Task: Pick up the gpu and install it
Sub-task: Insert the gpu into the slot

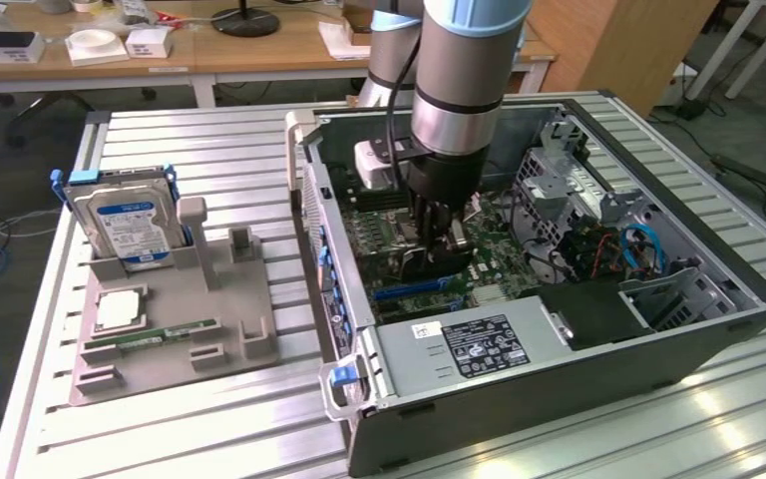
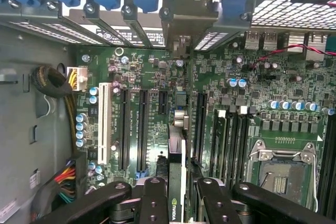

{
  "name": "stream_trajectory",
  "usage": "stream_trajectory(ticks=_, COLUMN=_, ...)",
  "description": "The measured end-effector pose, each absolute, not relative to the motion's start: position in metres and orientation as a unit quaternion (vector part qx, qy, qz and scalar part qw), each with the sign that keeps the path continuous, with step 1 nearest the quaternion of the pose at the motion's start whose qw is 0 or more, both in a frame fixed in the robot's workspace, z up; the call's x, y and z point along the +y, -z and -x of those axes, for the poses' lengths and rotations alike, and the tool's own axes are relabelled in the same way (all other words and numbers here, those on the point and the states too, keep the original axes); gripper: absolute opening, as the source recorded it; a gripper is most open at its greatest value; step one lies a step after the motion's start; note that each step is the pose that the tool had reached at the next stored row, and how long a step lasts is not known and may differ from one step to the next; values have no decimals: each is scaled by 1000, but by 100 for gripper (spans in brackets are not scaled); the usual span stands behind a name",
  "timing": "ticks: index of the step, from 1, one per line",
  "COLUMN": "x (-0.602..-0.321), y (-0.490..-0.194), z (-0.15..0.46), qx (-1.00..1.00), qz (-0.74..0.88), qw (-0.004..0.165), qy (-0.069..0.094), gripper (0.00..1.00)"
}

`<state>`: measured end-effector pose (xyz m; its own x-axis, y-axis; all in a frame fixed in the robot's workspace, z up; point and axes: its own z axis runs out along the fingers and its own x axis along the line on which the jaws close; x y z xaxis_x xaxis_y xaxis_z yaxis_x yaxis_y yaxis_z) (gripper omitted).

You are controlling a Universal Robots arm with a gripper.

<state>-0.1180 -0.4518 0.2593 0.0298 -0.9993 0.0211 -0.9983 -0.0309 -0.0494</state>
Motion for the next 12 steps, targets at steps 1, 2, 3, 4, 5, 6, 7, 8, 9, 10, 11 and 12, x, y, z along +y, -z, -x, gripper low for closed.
stream_trajectory(ticks=1, x=-452, y=-259, z=118, qx=696, qz=718, qw=10, qy=25, gripper=26)
stream_trajectory(ticks=2, x=-452, y=-258, z=118, qx=696, qz=717, qw=10, qy=25, gripper=26)
stream_trajectory(ticks=3, x=-452, y=-258, z=118, qx=696, qz=718, qw=10, qy=25, gripper=26)
stream_trajectory(ticks=4, x=-452, y=-257, z=118, qx=696, qz=718, qw=10, qy=25, gripper=26)
stream_trajectory(ticks=5, x=-452, y=-257, z=118, qx=696, qz=718, qw=10, qy=25, gripper=26)
stream_trajectory(ticks=6, x=-452, y=-256, z=119, qx=696, qz=717, qw=10, qy=25, gripper=26)
stream_trajectory(ticks=7, x=-452, y=-256, z=119, qx=696, qz=718, qw=10, qy=25, gripper=26)
stream_trajectory(ticks=8, x=-452, y=-255, z=119, qx=696, qz=718, qw=10, qy=25, gripper=26)
stream_trajectory(ticks=9, x=-452, y=-255, z=119, qx=696, qz=718, qw=10, qy=25, gripper=26)
stream_trajectory(ticks=10, x=-452, y=-254, z=119, qx=696, qz=717, qw=10, qy=25, gripper=26)
stream_trajectory(ticks=11, x=-452, y=-254, z=119, qx=696, qz=718, qw=10, qy=25, gripper=26)
stream_trajectory(ticks=12, x=-452, y=-254, z=119, qx=696, qz=718, qw=10, qy=25, gripper=26)
